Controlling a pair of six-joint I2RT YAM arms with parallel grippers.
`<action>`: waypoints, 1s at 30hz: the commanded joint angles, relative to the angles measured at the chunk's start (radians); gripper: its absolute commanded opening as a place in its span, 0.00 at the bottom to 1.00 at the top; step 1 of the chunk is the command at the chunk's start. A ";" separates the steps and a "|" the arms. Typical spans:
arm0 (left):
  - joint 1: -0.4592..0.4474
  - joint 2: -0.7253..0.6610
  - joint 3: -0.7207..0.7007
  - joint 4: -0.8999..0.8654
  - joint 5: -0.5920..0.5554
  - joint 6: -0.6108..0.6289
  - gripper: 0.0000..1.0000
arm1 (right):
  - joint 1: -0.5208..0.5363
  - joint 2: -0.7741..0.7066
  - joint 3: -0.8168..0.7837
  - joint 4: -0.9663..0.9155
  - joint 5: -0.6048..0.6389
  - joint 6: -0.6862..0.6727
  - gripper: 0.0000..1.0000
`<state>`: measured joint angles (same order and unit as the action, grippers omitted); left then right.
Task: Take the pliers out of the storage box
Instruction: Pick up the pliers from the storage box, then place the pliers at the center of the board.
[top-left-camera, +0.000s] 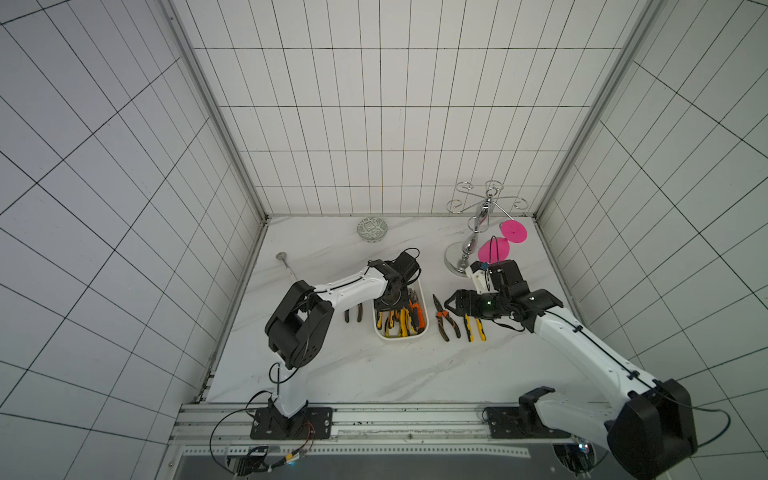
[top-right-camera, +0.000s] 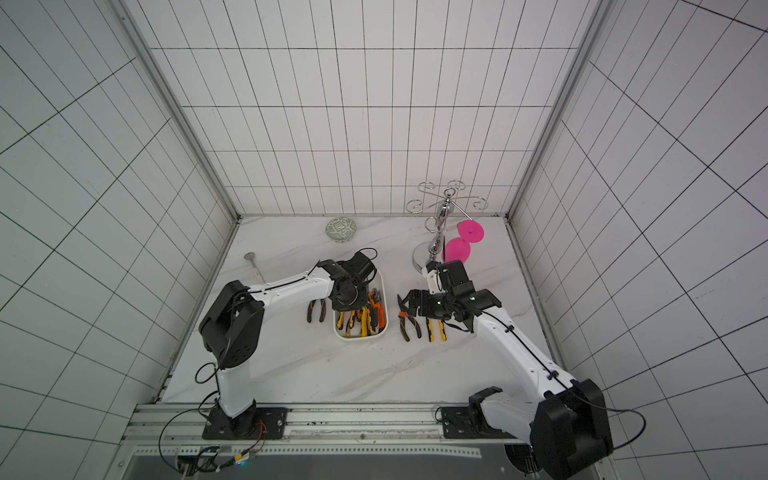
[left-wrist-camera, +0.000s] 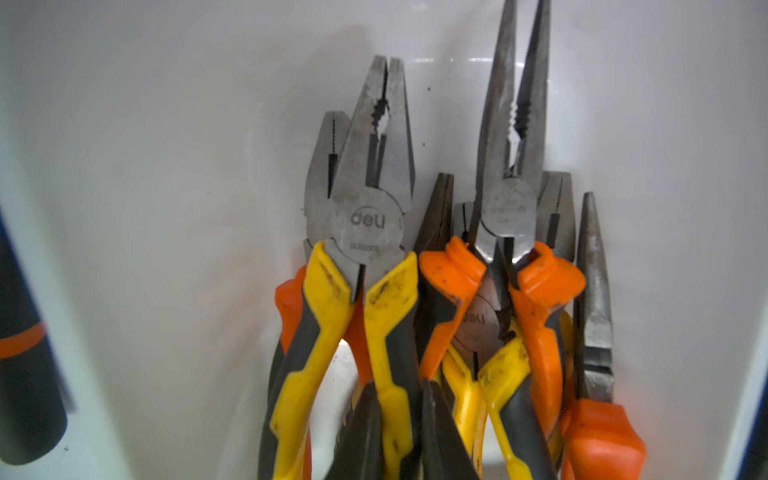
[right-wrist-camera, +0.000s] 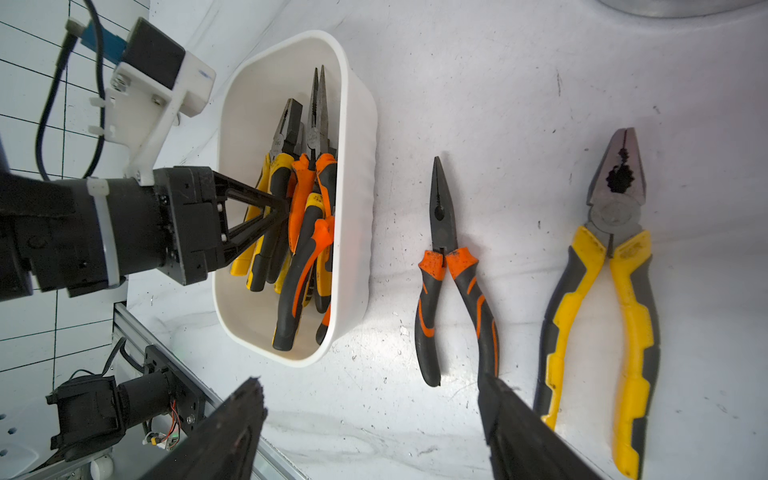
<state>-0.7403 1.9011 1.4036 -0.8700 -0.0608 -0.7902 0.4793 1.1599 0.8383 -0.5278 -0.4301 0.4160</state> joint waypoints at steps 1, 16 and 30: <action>-0.005 -0.086 0.012 -0.016 -0.028 0.006 0.00 | 0.010 -0.011 0.024 -0.005 -0.007 0.001 0.83; 0.039 -0.240 -0.013 -0.093 -0.141 0.097 0.00 | 0.040 -0.016 0.048 0.032 -0.056 -0.025 0.84; 0.308 -0.330 -0.181 0.016 -0.162 0.354 0.00 | 0.092 0.029 0.075 0.040 -0.044 -0.026 0.84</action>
<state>-0.4580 1.5890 1.2385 -0.9325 -0.1783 -0.5255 0.5579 1.1824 0.8413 -0.4973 -0.4747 0.3988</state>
